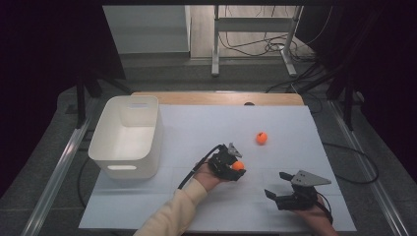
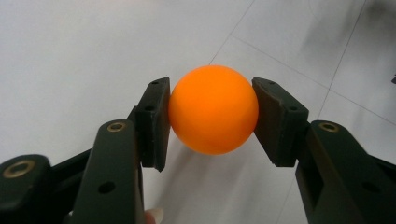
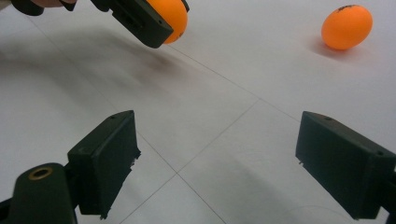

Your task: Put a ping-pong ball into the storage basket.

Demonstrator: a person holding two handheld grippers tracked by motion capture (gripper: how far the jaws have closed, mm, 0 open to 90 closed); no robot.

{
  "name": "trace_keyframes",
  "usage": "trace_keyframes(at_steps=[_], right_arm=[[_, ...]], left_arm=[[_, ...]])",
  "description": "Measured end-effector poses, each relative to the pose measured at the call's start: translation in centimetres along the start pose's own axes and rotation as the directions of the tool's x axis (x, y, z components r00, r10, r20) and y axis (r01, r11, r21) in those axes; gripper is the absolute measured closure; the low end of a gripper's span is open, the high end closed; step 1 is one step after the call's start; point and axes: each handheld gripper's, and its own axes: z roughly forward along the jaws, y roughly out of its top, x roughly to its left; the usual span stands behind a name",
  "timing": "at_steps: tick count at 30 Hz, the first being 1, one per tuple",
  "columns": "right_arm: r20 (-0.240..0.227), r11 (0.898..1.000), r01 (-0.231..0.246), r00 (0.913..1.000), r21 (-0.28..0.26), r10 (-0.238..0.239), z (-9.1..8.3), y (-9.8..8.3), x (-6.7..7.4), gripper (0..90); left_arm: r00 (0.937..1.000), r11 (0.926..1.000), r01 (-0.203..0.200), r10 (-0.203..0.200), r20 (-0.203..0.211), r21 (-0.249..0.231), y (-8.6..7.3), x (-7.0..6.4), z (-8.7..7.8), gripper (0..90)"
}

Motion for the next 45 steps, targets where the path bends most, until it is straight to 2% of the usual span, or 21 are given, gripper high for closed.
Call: trace_keyframes(at_steps=[7,26,45], right_arm=[[0.001,1.0,0.001,1.0,0.0,-0.001,0.0,0.0,0.0,13.5],[-0.003,1.0,-0.001,1.0,-0.004,0.001,0.0,0.0,0.0,13.5],[-0.005,1.0,0.001,1.0,-0.004,-0.001,0.0,0.0,0.1,13.5]], left_arm=[[0.9999,0.9997,0.014,-0.014,0.005,-0.02,-0.2,0.1,-0.4,49.8],[0.9997,0.998,0.024,-0.024,0.002,-0.058,-0.4,0.2,-1.5,49.7],[0.999,0.9951,0.039,-0.041,-0.018,-0.091,-0.5,0.6,-2.5,49.6]])
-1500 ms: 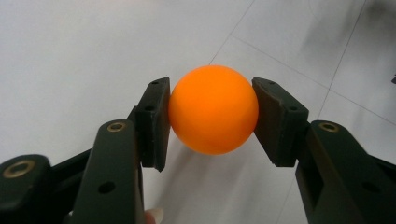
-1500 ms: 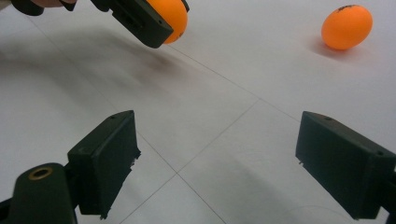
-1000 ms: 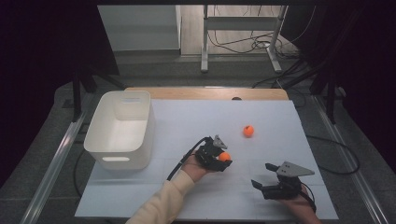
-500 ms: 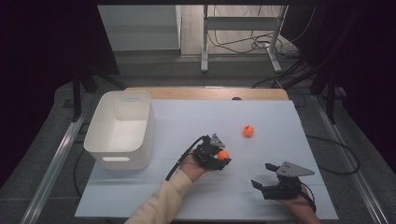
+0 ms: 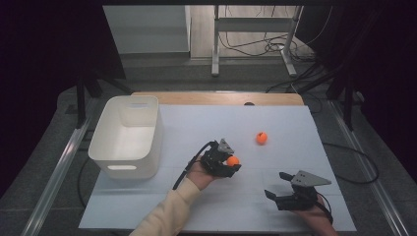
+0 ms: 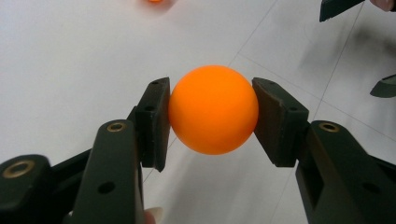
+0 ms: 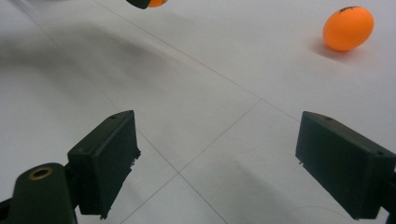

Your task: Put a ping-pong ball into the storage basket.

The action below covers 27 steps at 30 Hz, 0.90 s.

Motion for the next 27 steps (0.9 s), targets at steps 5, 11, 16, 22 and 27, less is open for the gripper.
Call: trace_keyframes(at_steps=[5,11,16,22,27], right_arm=[[0.0,1.0,-0.002,1.0,0.0,0.002,0.0,0.0,0.0,13.5],[-0.001,1.0,-0.002,1.0,-0.002,0.002,0.0,0.0,0.0,13.5],[-0.001,1.0,-0.001,1.0,-0.002,0.001,0.0,0.0,0.0,13.5],[0.0,1.0,0.002,1.0,-0.002,-0.002,0.0,0.0,0.0,13.5],[0.0,1.0,0.003,1.0,-0.002,-0.003,0.0,0.0,0.0,13.5]], left_arm=[[1.0,0.9999,0.0,-0.001,-0.009,-0.015,0.0,0.2,-0.6,49.6],[0.9999,0.9997,-0.007,0.006,-0.013,-0.022,0.0,0.4,-1.2,49.7],[0.9997,0.9993,-0.003,0.002,-0.023,-0.036,0.0,0.5,-1.6,49.6],[0.9995,0.9987,0.0,-0.001,-0.03,-0.051,0.1,0.6,-2.1,49.6],[0.9993,0.9981,-0.004,0.002,-0.036,-0.061,0.2,0.8,-2.6,49.6]])
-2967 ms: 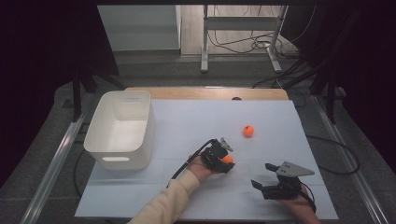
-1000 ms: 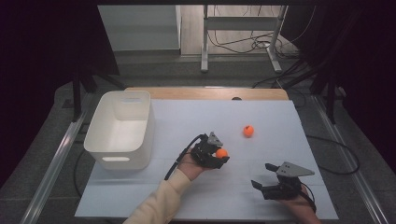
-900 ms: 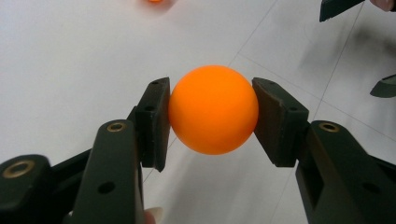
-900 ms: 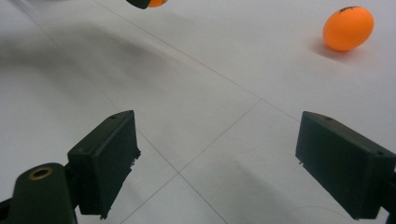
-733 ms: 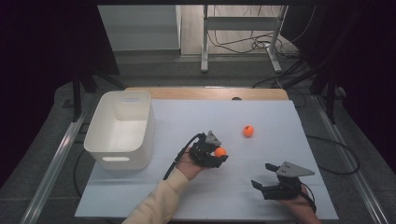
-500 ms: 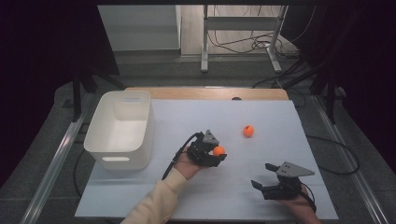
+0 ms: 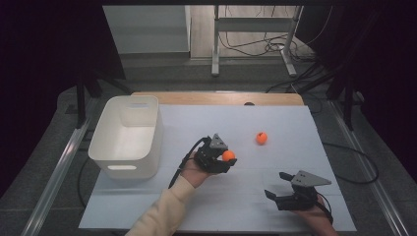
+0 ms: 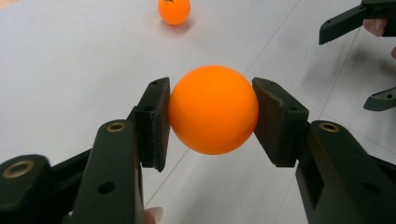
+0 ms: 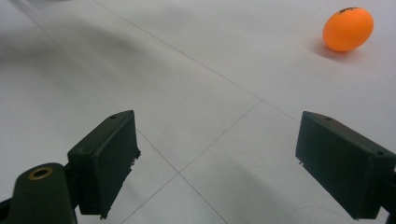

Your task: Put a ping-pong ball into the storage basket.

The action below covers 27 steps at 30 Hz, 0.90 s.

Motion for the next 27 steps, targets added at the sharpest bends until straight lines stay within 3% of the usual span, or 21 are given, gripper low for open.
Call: trace_keyframes(at_steps=[27], right_arm=[[0.0,1.0,0.002,1.0,0.0,-0.002,0.0,0.0,0.0,13.5]], left_arm=[[0.9993,0.9984,0.016,-0.017,-0.034,-0.054,0.3,0.9,-2.1,49.6]])
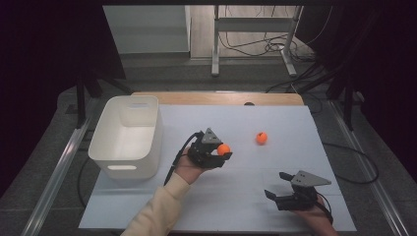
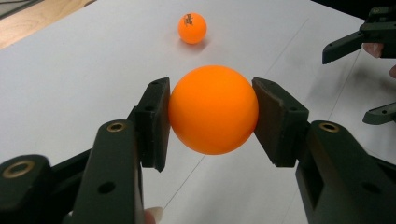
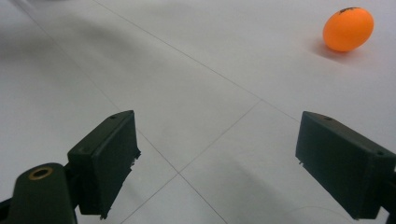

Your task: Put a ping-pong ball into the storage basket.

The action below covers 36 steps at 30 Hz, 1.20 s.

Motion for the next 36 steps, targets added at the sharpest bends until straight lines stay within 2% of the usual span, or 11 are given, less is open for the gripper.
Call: trace_keyframes(at_steps=[36], right_arm=[[-0.001,1.0,-0.005,1.0,-0.005,0.004,0.0,0.0,0.0,13.4]], left_arm=[[0.9986,0.998,0.015,-0.018,-0.049,-0.062,0.3,1.2,-2.7,49.6]])
